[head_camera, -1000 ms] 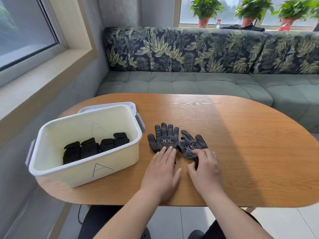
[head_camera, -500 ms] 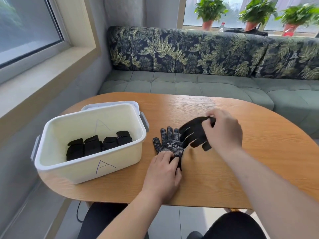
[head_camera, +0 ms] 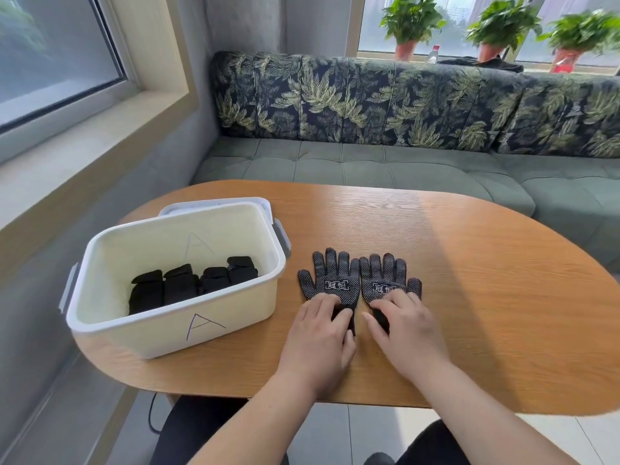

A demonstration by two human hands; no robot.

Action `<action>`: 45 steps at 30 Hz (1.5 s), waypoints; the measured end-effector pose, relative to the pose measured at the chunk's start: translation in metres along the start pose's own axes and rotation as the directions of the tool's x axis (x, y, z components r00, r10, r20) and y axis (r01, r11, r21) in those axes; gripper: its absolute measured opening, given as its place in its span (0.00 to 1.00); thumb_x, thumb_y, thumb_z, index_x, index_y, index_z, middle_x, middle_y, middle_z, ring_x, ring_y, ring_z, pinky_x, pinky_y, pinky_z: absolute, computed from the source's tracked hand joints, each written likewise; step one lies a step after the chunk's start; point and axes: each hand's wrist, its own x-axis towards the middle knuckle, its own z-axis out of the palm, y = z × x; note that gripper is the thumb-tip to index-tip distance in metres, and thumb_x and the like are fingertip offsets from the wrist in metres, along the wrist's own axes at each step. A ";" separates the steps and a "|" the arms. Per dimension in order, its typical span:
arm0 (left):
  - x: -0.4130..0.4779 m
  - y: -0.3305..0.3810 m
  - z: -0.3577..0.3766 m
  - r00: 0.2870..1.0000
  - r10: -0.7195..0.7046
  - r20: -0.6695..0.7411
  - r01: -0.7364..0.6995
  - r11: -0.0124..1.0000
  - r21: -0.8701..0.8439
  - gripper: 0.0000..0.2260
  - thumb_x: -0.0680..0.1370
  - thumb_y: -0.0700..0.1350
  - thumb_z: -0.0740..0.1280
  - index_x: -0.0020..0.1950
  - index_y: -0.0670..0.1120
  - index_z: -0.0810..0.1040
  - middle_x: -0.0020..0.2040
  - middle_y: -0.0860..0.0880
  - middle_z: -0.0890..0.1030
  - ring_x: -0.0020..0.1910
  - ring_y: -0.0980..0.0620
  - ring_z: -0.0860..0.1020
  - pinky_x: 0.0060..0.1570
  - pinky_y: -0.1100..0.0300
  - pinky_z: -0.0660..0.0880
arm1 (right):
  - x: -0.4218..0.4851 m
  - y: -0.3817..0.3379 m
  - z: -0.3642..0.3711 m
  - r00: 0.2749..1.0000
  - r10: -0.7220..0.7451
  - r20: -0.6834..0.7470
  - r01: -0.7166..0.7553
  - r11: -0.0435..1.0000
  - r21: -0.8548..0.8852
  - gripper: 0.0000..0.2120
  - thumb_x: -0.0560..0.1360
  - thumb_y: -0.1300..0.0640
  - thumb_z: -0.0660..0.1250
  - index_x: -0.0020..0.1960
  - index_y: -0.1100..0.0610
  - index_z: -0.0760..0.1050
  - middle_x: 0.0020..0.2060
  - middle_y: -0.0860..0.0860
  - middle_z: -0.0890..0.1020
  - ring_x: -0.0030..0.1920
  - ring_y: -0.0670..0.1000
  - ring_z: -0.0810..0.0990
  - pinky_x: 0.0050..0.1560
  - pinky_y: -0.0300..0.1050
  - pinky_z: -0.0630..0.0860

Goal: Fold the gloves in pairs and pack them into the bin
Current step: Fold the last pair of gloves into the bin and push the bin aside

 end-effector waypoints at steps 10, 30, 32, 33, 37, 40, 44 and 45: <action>0.005 -0.003 0.011 0.974 -0.020 0.225 0.010 0.999 0.044 0.30 0.85 0.59 0.52 0.86 0.50 0.61 0.87 0.49 0.57 0.87 0.48 0.50 0.85 0.48 0.47 | -0.016 -0.004 0.013 0.999 0.032 0.020 -0.033 0.999 0.025 0.25 0.85 0.41 0.55 0.75 0.52 0.76 0.79 0.50 0.72 0.81 0.54 0.65 0.78 0.58 0.68; -0.001 0.001 0.002 0.997 0.066 0.039 -0.066 0.998 0.011 0.20 0.82 0.51 0.62 0.69 0.45 0.81 0.69 0.48 0.80 0.70 0.46 0.75 0.72 0.50 0.73 | -0.026 -0.016 0.008 0.987 0.038 -0.154 -0.051 0.995 -0.082 0.18 0.83 0.50 0.61 0.63 0.57 0.84 0.62 0.52 0.84 0.64 0.57 0.80 0.61 0.56 0.79; -0.002 0.002 -0.001 0.997 0.073 0.007 -0.073 0.997 0.017 0.16 0.82 0.50 0.63 0.63 0.45 0.83 0.63 0.49 0.81 0.63 0.46 0.77 0.63 0.49 0.77 | -0.032 -0.018 0.007 0.984 0.055 -0.167 -0.067 0.996 -0.066 0.18 0.82 0.49 0.61 0.61 0.57 0.85 0.59 0.51 0.84 0.61 0.57 0.81 0.58 0.55 0.80; -0.003 0.002 -0.002 0.997 0.073 0.001 -0.073 0.997 0.019 0.15 0.82 0.50 0.63 0.61 0.46 0.83 0.61 0.49 0.81 0.61 0.46 0.77 0.60 0.49 0.77 | -0.035 -0.019 0.006 0.984 0.059 -0.170 -0.069 0.996 -0.055 0.19 0.82 0.49 0.60 0.60 0.57 0.85 0.59 0.51 0.84 0.61 0.57 0.81 0.58 0.55 0.80; -0.002 0.002 0.000 0.996 0.092 -0.019 -0.092 0.996 0.020 0.13 0.80 0.48 0.63 0.57 0.45 0.84 0.59 0.48 0.82 0.58 0.44 0.78 0.56 0.48 0.78 | -0.044 -0.020 0.009 0.984 0.071 -0.161 -0.075 0.997 -0.023 0.21 0.83 0.49 0.59 0.63 0.58 0.85 0.63 0.52 0.85 0.66 0.55 0.80 0.66 0.54 0.79; -0.002 0.001 0.001 0.993 0.116 0.006 -0.116 0.993 0.037 0.14 0.79 0.48 0.63 0.57 0.44 0.83 0.59 0.47 0.82 0.57 0.43 0.78 0.55 0.47 0.78 | -0.044 -0.020 0.009 0.981 0.093 -0.169 -0.091 0.996 0.022 0.20 0.83 0.50 0.59 0.62 0.59 0.85 0.63 0.52 0.85 0.66 0.55 0.80 0.67 0.54 0.79; -0.005 0.006 0.002 0.996 0.089 0.020 -0.090 0.995 0.042 0.15 0.78 0.48 0.63 0.59 0.44 0.83 0.61 0.46 0.82 0.60 0.44 0.78 0.59 0.48 0.79 | -0.044 -0.021 0.004 0.972 0.145 -0.184 -0.135 0.989 0.068 0.18 0.82 0.51 0.60 0.59 0.58 0.86 0.59 0.51 0.85 0.63 0.55 0.80 0.63 0.55 0.80; -0.007 0.007 0.002 0.997 0.081 0.020 -0.082 0.996 0.032 0.15 0.79 0.49 0.63 0.60 0.44 0.83 0.62 0.46 0.82 0.62 0.44 0.78 0.61 0.48 0.79 | -0.044 -0.021 0.003 0.967 0.173 -0.185 -0.161 0.984 0.077 0.18 0.81 0.51 0.61 0.58 0.58 0.86 0.59 0.51 0.85 0.63 0.55 0.80 0.62 0.55 0.80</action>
